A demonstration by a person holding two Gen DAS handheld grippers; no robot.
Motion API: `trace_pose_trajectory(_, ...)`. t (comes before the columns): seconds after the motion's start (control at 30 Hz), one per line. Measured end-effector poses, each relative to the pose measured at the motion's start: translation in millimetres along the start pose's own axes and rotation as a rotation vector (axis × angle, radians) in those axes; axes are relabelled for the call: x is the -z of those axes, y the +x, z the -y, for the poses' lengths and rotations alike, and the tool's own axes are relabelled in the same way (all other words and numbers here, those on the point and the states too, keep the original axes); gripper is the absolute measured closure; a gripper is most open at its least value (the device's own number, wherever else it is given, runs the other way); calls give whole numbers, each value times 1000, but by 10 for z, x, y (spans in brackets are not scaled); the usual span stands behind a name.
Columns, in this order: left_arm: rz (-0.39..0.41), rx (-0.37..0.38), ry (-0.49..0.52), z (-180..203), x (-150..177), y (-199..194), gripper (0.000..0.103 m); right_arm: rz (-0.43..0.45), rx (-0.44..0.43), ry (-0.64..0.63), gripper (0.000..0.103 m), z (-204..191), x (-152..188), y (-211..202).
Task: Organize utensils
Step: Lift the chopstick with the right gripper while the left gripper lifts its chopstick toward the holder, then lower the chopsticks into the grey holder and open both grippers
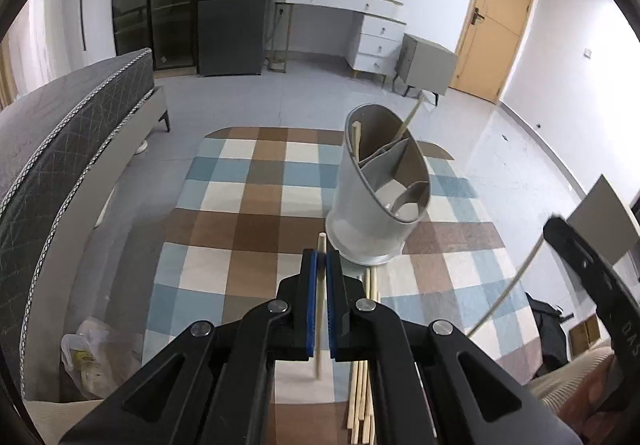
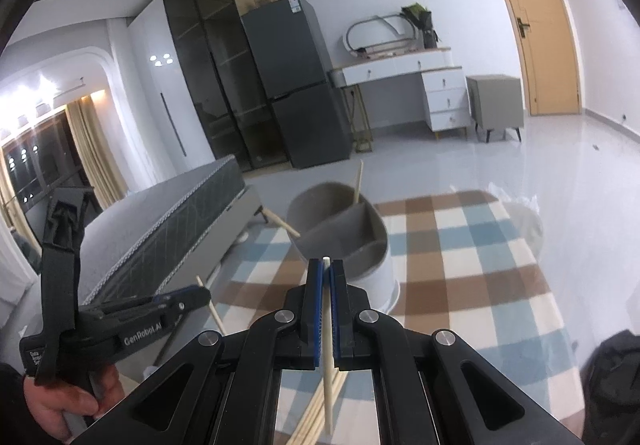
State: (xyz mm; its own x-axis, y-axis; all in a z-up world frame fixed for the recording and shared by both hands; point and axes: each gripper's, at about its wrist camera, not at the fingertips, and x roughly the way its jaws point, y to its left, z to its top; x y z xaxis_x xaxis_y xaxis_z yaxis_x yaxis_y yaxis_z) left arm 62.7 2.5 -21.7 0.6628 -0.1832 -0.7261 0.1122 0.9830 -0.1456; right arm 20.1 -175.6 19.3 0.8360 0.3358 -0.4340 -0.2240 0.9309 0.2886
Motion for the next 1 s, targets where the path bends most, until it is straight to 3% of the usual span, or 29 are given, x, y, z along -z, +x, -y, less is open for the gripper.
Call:
trace_pose_trajectory(0.2,32,71,-21,-6,-289,-243,103,56,-10,-29,100,-8,-275,-5)
trace_pose_trajectory(0.6,152,198,-78,82,-1329,-639,103,163,-46,-64,100,-20,-1221,257)
trace_pose_trajectory(0.8,181,202,-80,12,-1706,-480,103,208,-57,-112,100,-76,-1544,538)
trace_pose_trajectory(1.0,169,195,-72,-37,-1839,-139,103,202,-67,-96,100,-28,-1576,923)
